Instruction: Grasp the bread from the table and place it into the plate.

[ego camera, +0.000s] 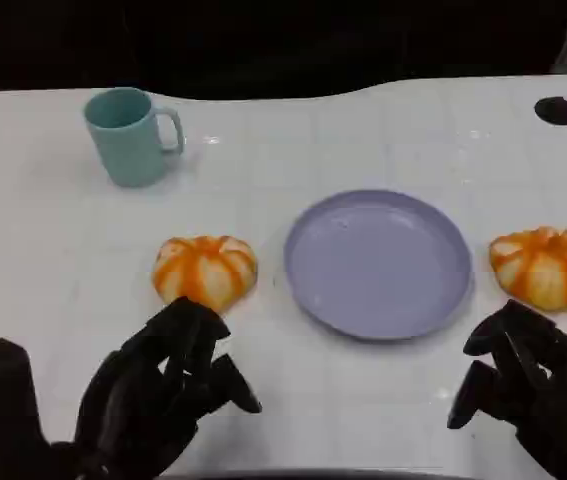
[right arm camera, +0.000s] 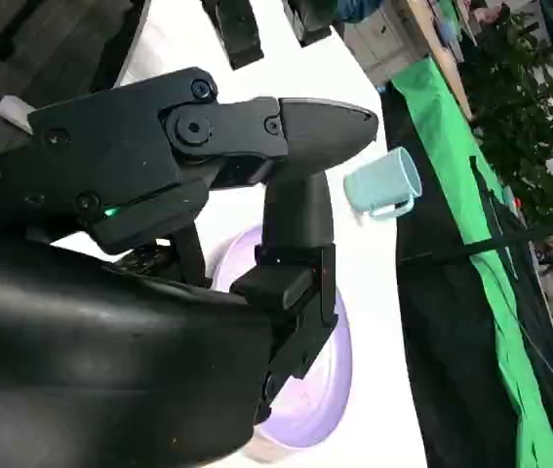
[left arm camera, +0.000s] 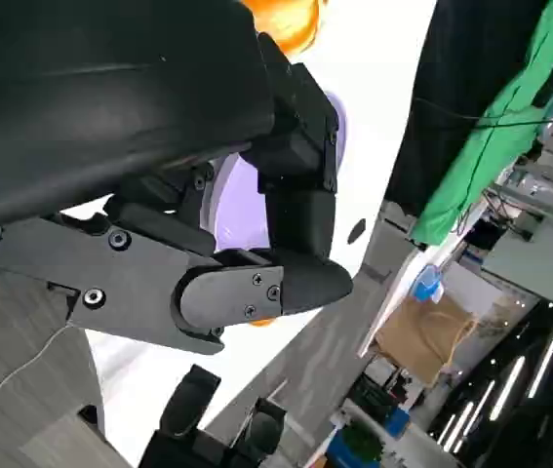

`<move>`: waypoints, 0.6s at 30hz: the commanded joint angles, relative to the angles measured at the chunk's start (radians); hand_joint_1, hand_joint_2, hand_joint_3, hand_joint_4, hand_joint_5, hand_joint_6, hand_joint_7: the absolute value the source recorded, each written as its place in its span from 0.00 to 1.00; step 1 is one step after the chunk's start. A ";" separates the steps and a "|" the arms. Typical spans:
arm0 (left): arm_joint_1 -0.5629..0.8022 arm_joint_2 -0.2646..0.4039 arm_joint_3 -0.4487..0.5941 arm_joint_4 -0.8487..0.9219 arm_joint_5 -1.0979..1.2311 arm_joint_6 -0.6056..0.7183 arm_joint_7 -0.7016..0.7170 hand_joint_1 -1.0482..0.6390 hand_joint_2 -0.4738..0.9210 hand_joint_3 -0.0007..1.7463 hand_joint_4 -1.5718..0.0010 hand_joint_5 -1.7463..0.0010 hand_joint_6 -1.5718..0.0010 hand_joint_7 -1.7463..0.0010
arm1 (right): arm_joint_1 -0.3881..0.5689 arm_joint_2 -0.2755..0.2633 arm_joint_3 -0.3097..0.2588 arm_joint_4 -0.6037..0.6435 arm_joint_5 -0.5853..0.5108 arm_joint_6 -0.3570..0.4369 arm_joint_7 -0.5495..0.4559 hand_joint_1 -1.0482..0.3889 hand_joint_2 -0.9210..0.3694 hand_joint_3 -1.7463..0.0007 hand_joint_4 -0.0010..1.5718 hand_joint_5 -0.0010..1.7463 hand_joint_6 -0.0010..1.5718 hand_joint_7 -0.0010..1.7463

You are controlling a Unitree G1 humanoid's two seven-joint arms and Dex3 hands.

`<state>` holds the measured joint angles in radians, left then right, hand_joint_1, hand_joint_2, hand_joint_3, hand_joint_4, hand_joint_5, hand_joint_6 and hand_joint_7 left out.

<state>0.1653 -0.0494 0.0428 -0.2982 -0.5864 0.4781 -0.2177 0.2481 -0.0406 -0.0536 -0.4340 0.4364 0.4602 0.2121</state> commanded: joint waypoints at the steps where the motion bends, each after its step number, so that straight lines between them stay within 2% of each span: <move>1: -0.003 0.009 0.005 -0.003 0.000 0.003 0.005 0.29 1.00 0.28 0.53 0.00 0.69 0.02 | -0.001 -0.010 -0.006 -0.007 0.009 0.004 -0.004 0.40 0.00 0.80 0.41 1.00 0.32 0.91; 18: -0.004 0.013 0.006 0.000 0.004 -0.004 -0.009 0.29 1.00 0.29 0.53 0.00 0.69 0.02 | -0.003 -0.010 -0.006 -0.023 0.011 0.031 -0.018 0.40 0.00 0.79 0.40 1.00 0.31 0.92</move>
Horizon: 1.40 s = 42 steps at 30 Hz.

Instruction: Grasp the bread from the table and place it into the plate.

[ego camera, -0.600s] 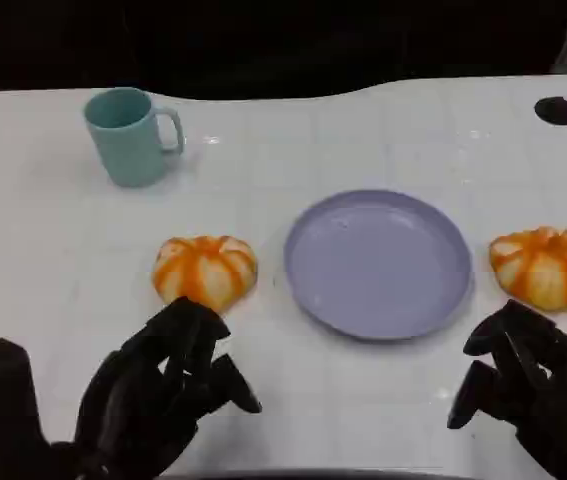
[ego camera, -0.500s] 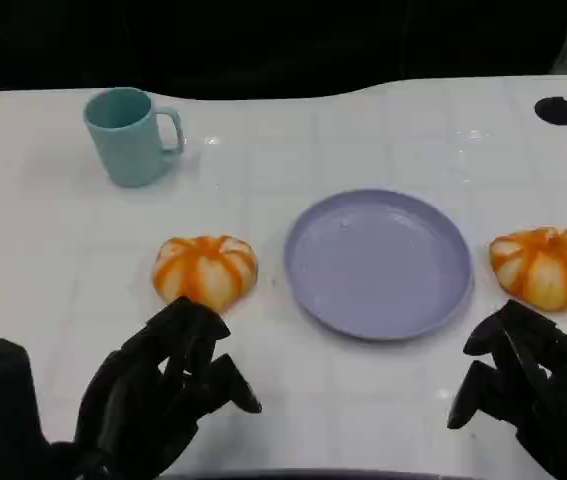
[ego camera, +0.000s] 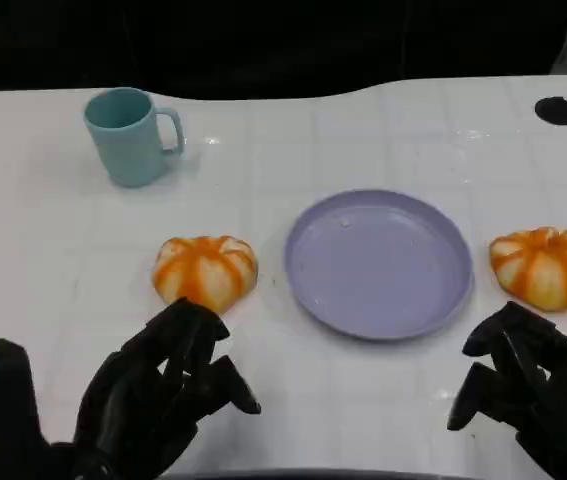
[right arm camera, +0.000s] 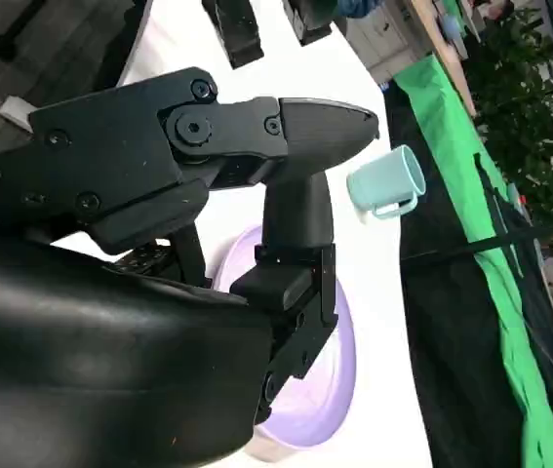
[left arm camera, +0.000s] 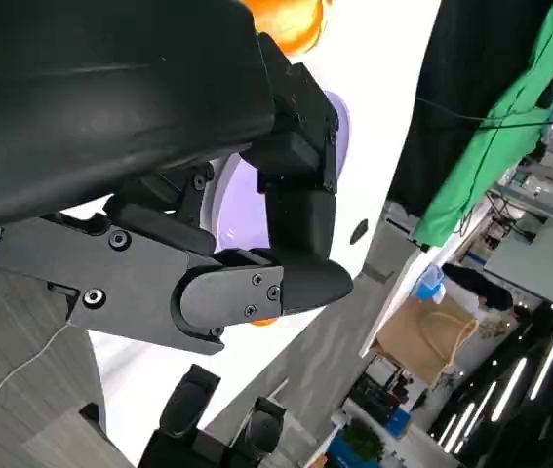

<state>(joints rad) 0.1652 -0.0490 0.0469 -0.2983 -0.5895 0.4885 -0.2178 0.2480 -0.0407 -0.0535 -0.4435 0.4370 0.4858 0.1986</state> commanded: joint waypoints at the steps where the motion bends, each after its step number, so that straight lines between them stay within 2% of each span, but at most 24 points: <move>1: -0.004 0.013 0.001 0.000 0.008 -0.016 -0.009 0.29 1.00 0.29 0.53 0.00 0.69 0.02 | -0.003 -0.010 -0.005 -0.014 0.010 0.006 -0.004 0.40 0.00 0.79 0.40 1.00 0.31 0.92; 5: -0.004 0.013 0.001 0.001 0.008 -0.018 -0.009 0.29 1.00 0.30 0.52 0.00 0.69 0.02 | -0.003 -0.010 -0.005 -0.014 0.010 0.005 -0.003 0.40 0.00 0.79 0.40 1.00 0.30 0.93; 9: -0.017 0.047 -0.017 0.015 0.071 -0.109 -0.059 0.27 1.00 0.22 0.57 0.01 0.70 0.08 | -0.004 -0.006 -0.002 -0.010 0.006 -0.002 -0.003 0.40 0.00 0.79 0.41 1.00 0.31 0.93; 11: -0.023 0.066 -0.041 0.020 0.157 -0.210 -0.074 0.27 1.00 0.17 0.60 0.05 0.67 0.22 | -0.004 -0.006 0.000 -0.008 0.003 -0.007 -0.003 0.40 0.00 0.79 0.41 1.00 0.31 0.93; 12: -0.027 0.076 -0.053 0.029 0.206 -0.275 -0.082 0.28 1.00 0.14 0.64 0.11 0.69 0.32 | -0.004 -0.006 0.000 -0.005 0.003 -0.010 0.000 0.40 0.00 0.79 0.41 1.00 0.31 0.92; 15: -0.034 0.088 -0.076 0.059 0.291 -0.396 -0.089 0.30 1.00 0.12 0.67 0.18 0.71 0.44 | -0.005 -0.005 -0.001 -0.002 0.005 -0.012 0.002 0.39 0.00 0.79 0.41 1.00 0.32 0.92; 16: -0.049 0.127 -0.091 0.062 0.386 -0.452 -0.071 0.30 1.00 0.11 0.69 0.20 0.72 0.47 | -0.007 -0.005 -0.002 -0.007 0.005 -0.004 -0.004 0.39 0.00 0.79 0.41 1.00 0.32 0.92; 18: -0.078 0.190 -0.108 0.066 0.535 -0.535 -0.047 0.31 1.00 0.09 0.73 0.31 0.71 0.60 | -0.010 -0.005 -0.002 -0.012 0.005 0.005 -0.012 0.39 0.00 0.80 0.42 1.00 0.32 0.92; 19: -0.089 0.209 -0.111 0.065 0.587 -0.560 -0.039 0.33 1.00 0.06 0.77 0.37 0.70 0.70 | -0.011 -0.006 -0.002 -0.012 0.006 0.006 -0.012 0.39 0.00 0.80 0.42 1.00 0.32 0.92; 21: -0.106 0.240 -0.116 0.067 0.672 -0.589 -0.019 0.33 1.00 0.02 0.82 0.42 0.67 0.83 | -0.012 -0.006 -0.003 -0.008 0.007 0.004 -0.010 0.39 0.00 0.80 0.41 1.00 0.32 0.92; 24: -0.136 0.307 -0.130 0.071 0.829 -0.637 0.013 0.31 1.00 0.01 0.89 0.48 0.69 0.91 | -0.013 -0.006 -0.003 -0.006 0.005 0.003 -0.013 0.39 0.00 0.80 0.41 1.00 0.32 0.92; 28: -0.183 0.384 -0.145 0.101 1.010 -0.705 0.060 0.32 0.97 0.00 0.90 0.61 0.71 0.98 | -0.013 -0.004 -0.004 -0.010 0.005 0.008 -0.021 0.40 0.00 0.81 0.41 1.00 0.32 0.92; 30: -0.195 0.396 -0.148 0.106 1.049 -0.710 0.066 0.33 0.96 0.00 0.92 0.64 0.72 0.99 | -0.013 -0.004 -0.004 -0.010 0.006 0.008 -0.022 0.40 0.00 0.81 0.41 1.00 0.32 0.92; 34: -0.255 0.474 -0.185 0.103 1.232 -0.683 0.045 0.33 0.95 0.00 0.98 0.69 0.79 1.00 | -0.013 -0.009 -0.006 -0.008 0.009 0.006 -0.015 0.40 0.00 0.81 0.40 1.00 0.32 0.92; 42: -0.363 0.487 -0.259 0.209 1.350 -0.624 0.023 0.35 0.90 0.00 1.00 0.76 0.82 1.00 | -0.012 -0.006 -0.008 -0.013 0.017 0.016 -0.021 0.40 0.00 0.82 0.40 1.00 0.32 0.91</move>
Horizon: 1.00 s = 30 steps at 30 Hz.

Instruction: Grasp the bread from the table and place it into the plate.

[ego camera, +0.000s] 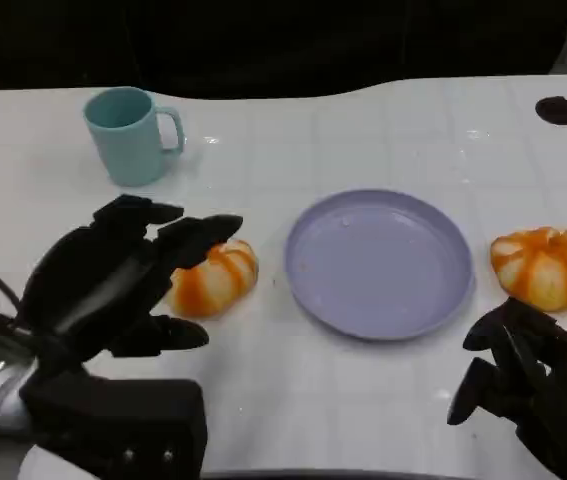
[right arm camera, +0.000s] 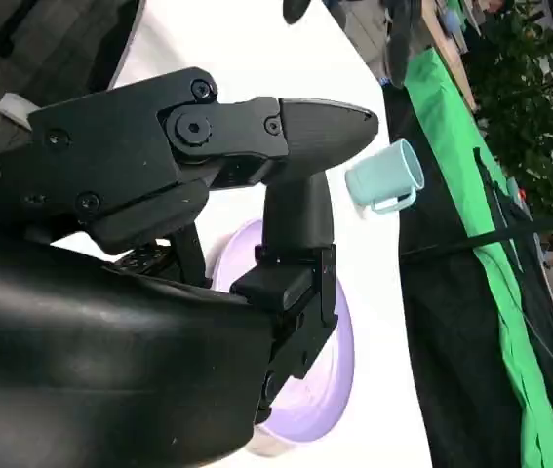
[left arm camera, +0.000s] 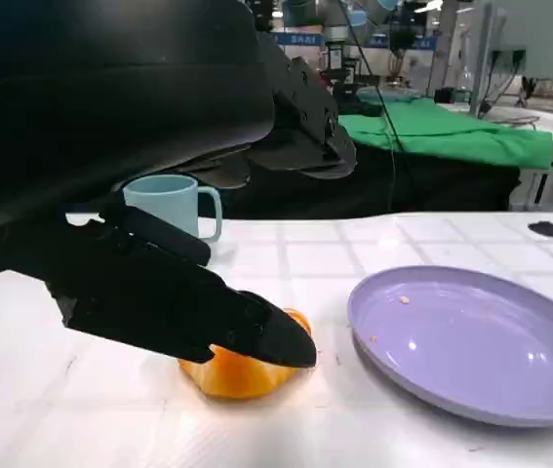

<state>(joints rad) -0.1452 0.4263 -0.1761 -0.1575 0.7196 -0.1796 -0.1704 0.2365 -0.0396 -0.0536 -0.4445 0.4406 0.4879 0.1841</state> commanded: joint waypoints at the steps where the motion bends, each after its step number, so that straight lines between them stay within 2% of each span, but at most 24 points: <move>1: -0.067 0.010 -0.048 0.087 0.049 0.055 -0.031 0.35 0.90 0.00 1.00 0.77 0.83 1.00 | 0.000 -0.008 -0.008 -0.014 0.014 0.017 -0.007 0.40 0.00 0.82 0.40 1.00 0.32 0.91; 6: -0.140 -0.012 -0.107 0.187 0.084 0.100 -0.032 0.35 0.91 0.00 1.00 0.81 0.85 1.00 | 0.001 -0.012 -0.007 -0.013 0.007 0.008 0.002 0.40 0.00 0.81 0.40 1.00 0.32 0.91; 13: -0.304 -0.064 -0.201 0.457 0.114 0.145 -0.023 0.35 0.93 0.01 1.00 0.83 0.85 1.00 | 0.005 -0.007 -0.010 -0.016 0.014 0.012 0.003 0.39 0.00 0.81 0.41 1.00 0.32 0.91; 30: -0.605 -0.194 -0.328 1.037 0.088 0.126 0.090 0.36 0.93 0.00 0.98 0.83 0.85 1.00 | 0.015 -0.013 -0.011 -0.022 0.010 0.004 0.016 0.39 0.00 0.81 0.41 1.00 0.32 0.91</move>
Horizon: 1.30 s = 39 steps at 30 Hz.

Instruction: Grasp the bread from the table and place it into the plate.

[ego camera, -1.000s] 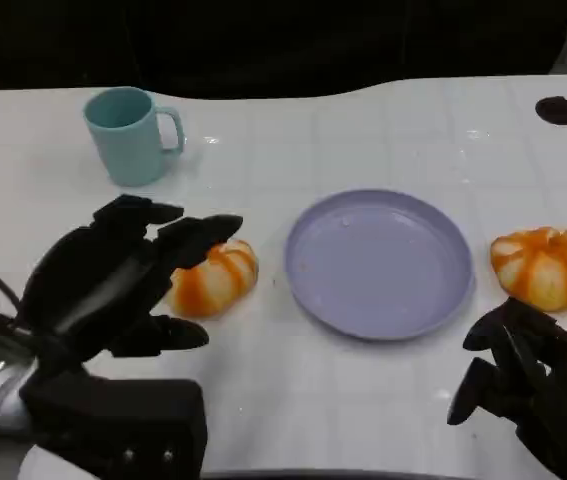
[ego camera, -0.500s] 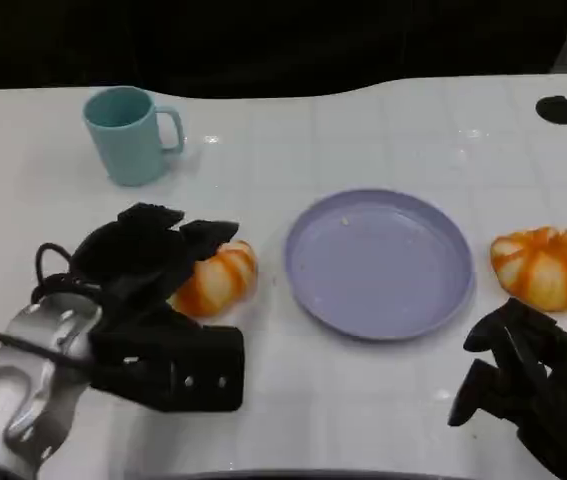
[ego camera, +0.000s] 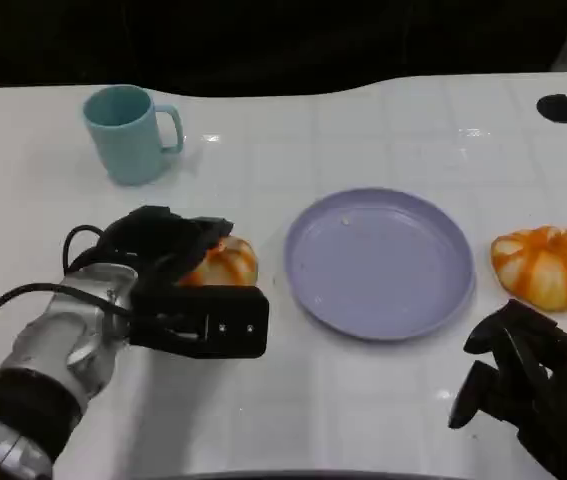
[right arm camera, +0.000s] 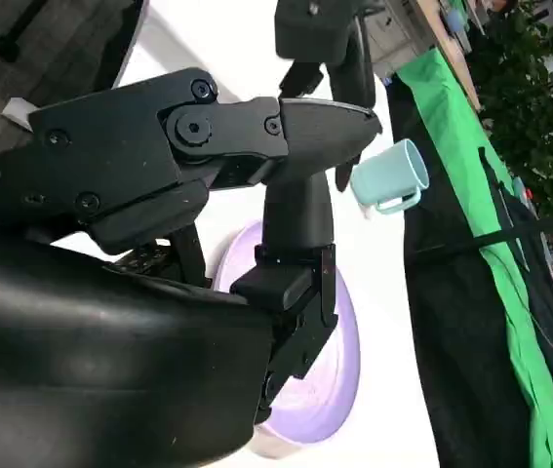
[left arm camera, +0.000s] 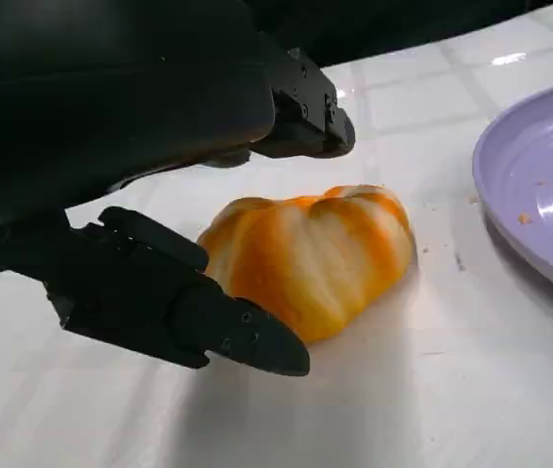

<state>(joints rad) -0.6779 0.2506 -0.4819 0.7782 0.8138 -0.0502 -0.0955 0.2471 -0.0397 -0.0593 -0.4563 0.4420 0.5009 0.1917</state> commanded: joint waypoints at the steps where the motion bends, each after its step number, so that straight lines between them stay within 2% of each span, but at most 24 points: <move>1: -0.086 -0.025 -0.028 0.128 -0.008 -0.003 0.012 0.35 0.93 0.00 0.99 0.83 0.85 1.00 | 0.005 -0.012 -0.005 -0.012 0.010 -0.008 0.009 0.39 0.00 0.81 0.40 1.00 0.32 0.91; 6: -0.139 -0.059 -0.048 0.240 -0.019 -0.016 0.032 0.36 0.92 0.00 0.96 0.84 0.83 0.99 | 0.005 -0.012 -0.004 -0.014 0.007 -0.008 0.010 0.39 0.00 0.81 0.40 1.00 0.32 0.91; 14: -0.186 -0.087 -0.072 0.365 -0.024 -0.056 0.069 0.42 0.95 0.00 0.88 0.89 0.80 0.99 | 0.007 -0.006 -0.007 -0.018 0.014 -0.003 0.006 0.40 0.00 0.81 0.41 1.00 0.32 0.91; 19: -0.185 -0.097 -0.057 0.410 -0.056 -0.085 0.121 0.49 1.00 0.02 0.70 0.91 0.69 0.98 | 0.010 -0.007 -0.009 -0.024 0.021 0.001 0.005 0.40 0.00 0.81 0.40 1.00 0.32 0.91; 22: -0.175 -0.105 -0.043 0.444 -0.082 -0.099 0.171 0.52 1.00 0.03 0.53 0.89 0.58 0.96 | 0.011 -0.009 -0.008 -0.019 0.022 -0.008 0.010 0.39 0.00 0.81 0.41 1.00 0.32 0.91; 27: -0.159 -0.110 -0.057 0.483 -0.080 -0.121 0.250 0.50 1.00 0.04 0.38 0.83 0.45 0.94 | 0.011 -0.010 -0.011 -0.019 0.024 -0.004 0.008 0.39 0.00 0.81 0.41 1.00 0.33 0.92; 29: -0.152 -0.107 -0.071 0.492 -0.067 -0.132 0.295 0.50 1.00 0.06 0.36 0.71 0.34 0.96 | 0.010 -0.011 -0.012 -0.020 0.025 0.001 0.006 0.39 0.00 0.82 0.41 1.00 0.33 0.91; 30: -0.149 -0.106 -0.077 0.496 -0.064 -0.138 0.313 0.49 1.00 0.07 0.40 0.51 0.27 0.96 | 0.010 -0.011 -0.012 -0.021 0.025 0.002 0.005 0.39 0.00 0.82 0.41 1.00 0.33 0.91; 33: -0.138 -0.099 -0.088 0.503 -0.060 -0.155 0.381 0.47 1.00 0.09 0.48 0.26 0.24 0.97 | 0.010 -0.012 -0.011 -0.023 0.021 0.003 0.002 0.39 0.00 0.82 0.41 1.00 0.33 0.91; 35: -0.135 -0.098 -0.083 0.506 -0.070 -0.163 0.401 0.48 1.00 0.11 0.50 0.16 0.24 0.97 | 0.010 -0.013 -0.010 -0.024 0.020 0.002 0.002 0.39 0.00 0.82 0.41 1.00 0.33 0.91; 37: -0.140 -0.096 -0.083 0.506 -0.070 -0.164 0.428 0.47 1.00 0.10 0.52 0.16 0.24 0.97 | 0.009 -0.012 -0.013 -0.023 0.025 0.005 0.002 0.39 0.00 0.82 0.41 1.00 0.33 0.91; 38: -0.142 -0.095 -0.076 0.502 -0.076 -0.172 0.448 0.47 1.00 0.09 0.53 0.10 0.23 0.95 | 0.009 -0.012 -0.014 -0.021 0.026 0.003 0.004 0.39 0.00 0.82 0.41 1.00 0.33 0.91; 39: -0.144 -0.095 -0.071 0.501 -0.081 -0.179 0.461 0.49 1.00 0.10 0.51 0.04 0.38 0.56 | 0.009 -0.012 -0.014 -0.020 0.027 0.001 0.006 0.39 0.00 0.82 0.41 1.00 0.33 0.91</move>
<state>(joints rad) -0.8380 0.1371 -0.5602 1.2673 0.7437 -0.2158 0.3367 0.2530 -0.0399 -0.0633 -0.4692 0.4571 0.5022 0.1977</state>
